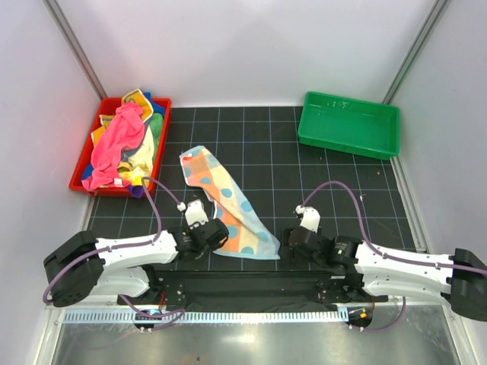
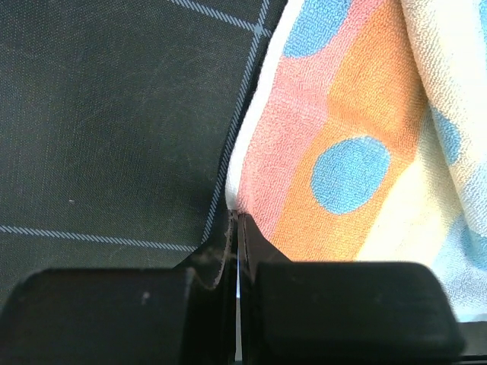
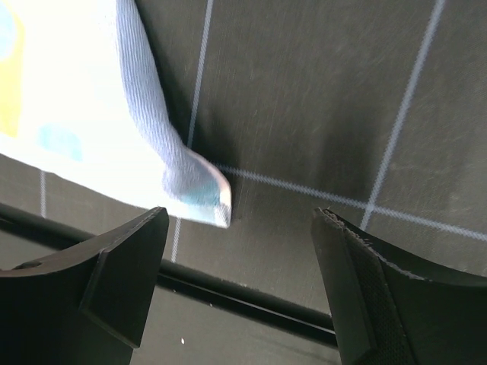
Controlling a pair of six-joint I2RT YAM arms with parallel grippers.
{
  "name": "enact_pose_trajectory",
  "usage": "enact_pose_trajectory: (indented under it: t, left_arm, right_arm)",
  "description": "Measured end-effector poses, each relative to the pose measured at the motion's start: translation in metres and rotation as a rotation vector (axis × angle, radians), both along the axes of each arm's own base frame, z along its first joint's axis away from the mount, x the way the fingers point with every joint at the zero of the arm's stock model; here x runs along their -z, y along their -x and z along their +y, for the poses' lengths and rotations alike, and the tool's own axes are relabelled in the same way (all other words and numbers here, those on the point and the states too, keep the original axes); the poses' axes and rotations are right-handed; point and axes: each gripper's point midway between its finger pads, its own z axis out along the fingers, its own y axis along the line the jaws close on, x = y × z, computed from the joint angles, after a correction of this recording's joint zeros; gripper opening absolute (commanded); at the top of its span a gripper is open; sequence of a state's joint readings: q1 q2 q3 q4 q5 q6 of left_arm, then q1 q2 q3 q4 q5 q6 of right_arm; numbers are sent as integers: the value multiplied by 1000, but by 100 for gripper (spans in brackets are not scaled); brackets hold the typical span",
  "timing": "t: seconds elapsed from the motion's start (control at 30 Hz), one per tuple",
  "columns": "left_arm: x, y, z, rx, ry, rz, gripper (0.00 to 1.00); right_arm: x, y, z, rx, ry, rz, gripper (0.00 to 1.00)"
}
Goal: Fold and stack the towels
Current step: Flatten out the crumpled towel
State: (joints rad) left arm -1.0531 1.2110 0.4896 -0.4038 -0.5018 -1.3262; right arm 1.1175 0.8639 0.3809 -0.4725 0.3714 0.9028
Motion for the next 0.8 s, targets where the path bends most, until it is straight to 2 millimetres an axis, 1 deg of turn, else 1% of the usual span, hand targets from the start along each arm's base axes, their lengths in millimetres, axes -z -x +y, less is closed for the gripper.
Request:
enact_pose_trajectory:
  t: [0.17,0.37,0.47,0.5,0.57,0.6,0.67,0.7,0.77,0.8]
  left_arm:
    - [0,1,-1,4,8,3,0]
    - [0,3,-3,13,21,10,0]
    - [0,3,-4,17,23,12,0]
    - [0,3,-4,18,23,13,0]
    - [0,4,-5,21,29,14,0]
    - [0,4,-6,22,32,14,0]
    - [0,4,-7,24,40,14,0]
    - [0,4,-7,28,46,14,0]
    - [-1,6,-8,40,53,19,0]
    - [-1,9,-8,49,56,26,0]
  right_arm:
    - [14,11,6,-31,48,29,78]
    - [17,5,27,-22,78,-43,78]
    - [17,0,33,-2,79,-81,73]
    - [16,-1,34,7,76,-88,67]
    - [17,-2,34,21,76,-94,59]
    - [18,-3,34,29,75,-97,54]
    - [18,-3,32,42,72,-98,46]
    - [19,-3,32,48,69,-99,40]
    - [19,-1,30,55,52,-94,33]
    - [19,1,29,56,42,-88,27]
